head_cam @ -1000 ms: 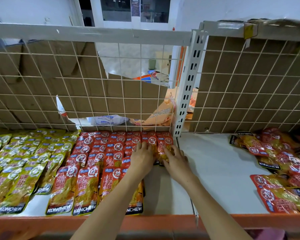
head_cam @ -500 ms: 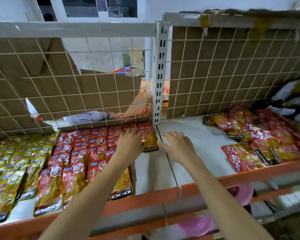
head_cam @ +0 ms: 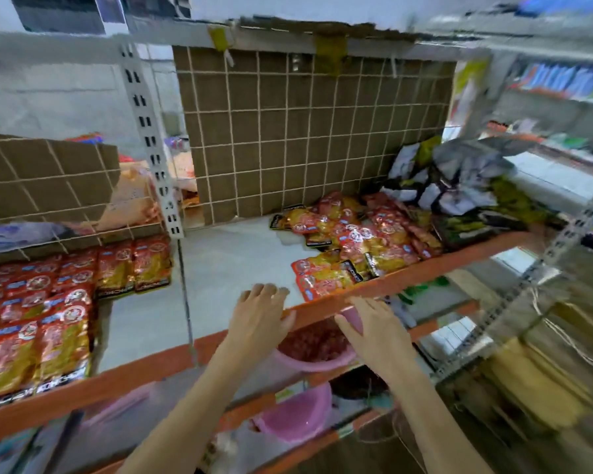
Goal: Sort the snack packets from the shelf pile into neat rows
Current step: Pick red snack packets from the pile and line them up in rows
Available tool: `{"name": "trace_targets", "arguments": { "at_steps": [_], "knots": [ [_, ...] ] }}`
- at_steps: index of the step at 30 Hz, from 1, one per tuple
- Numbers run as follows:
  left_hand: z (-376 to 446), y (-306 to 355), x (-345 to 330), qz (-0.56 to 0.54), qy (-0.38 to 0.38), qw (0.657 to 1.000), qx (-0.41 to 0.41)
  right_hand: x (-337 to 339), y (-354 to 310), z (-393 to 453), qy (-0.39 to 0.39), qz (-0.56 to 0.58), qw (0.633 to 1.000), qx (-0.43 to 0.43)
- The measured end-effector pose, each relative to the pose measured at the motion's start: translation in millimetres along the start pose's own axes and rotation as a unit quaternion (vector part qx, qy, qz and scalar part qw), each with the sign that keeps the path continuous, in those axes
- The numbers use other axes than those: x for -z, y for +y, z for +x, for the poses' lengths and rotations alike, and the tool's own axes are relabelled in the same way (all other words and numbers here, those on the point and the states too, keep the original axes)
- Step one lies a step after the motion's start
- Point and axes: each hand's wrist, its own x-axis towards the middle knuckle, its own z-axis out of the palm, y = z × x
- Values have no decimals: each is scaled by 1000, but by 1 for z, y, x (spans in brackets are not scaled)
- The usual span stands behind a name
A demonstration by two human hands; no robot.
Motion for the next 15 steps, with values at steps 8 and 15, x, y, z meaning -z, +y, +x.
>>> {"name": "trace_targets", "arguments": {
  "at_steps": [8, 15],
  "knots": [
    [45, 101, -42, -102, -14, 994, -34, 38, 111, -29, -10, 5, 997, -77],
    [122, 127, -41, -172, -15, 985, -17, 50, 155, 15, 28, 75, 993, -81]
  ]
}}
